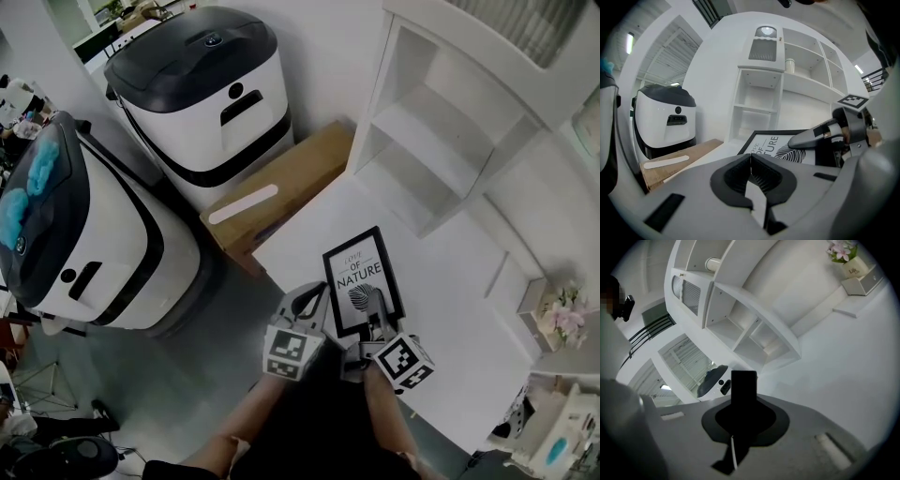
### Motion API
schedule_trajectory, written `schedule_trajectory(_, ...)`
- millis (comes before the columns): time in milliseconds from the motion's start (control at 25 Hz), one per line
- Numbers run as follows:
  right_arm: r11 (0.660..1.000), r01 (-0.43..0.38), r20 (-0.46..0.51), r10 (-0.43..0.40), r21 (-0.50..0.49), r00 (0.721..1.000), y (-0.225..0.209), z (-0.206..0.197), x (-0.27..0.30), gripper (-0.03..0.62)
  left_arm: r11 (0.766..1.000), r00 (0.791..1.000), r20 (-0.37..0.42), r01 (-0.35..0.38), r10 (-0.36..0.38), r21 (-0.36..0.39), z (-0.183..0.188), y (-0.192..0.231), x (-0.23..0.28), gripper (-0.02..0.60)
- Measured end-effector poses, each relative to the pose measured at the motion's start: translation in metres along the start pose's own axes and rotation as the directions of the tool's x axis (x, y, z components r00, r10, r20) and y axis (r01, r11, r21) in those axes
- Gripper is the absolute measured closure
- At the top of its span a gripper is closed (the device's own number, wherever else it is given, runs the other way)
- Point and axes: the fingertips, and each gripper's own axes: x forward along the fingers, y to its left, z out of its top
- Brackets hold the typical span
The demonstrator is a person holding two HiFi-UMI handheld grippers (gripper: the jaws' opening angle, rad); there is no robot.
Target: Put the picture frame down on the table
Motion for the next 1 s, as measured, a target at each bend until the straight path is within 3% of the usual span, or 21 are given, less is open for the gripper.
schedule_trajectory(480, 0.974, 0.033, -0.031, -0.027, 0.225, 0.999, -0.030, 0.000, 0.007, 0.580, 0.999, 0.999, -0.033, -0.021, 0.020, -0.039, -0.011, -0.010, 0.009, 0.569)
schedule_trajectory(1000, 0.931, 0.027, -0.059, -0.005, 0.365, 0.998, -0.055, 0.000, 0.021, 0.580, 0.997, 0.996, -0.055, -0.069, 0.066, -0.047, -0.021, -0.012, 0.017, 0.569)
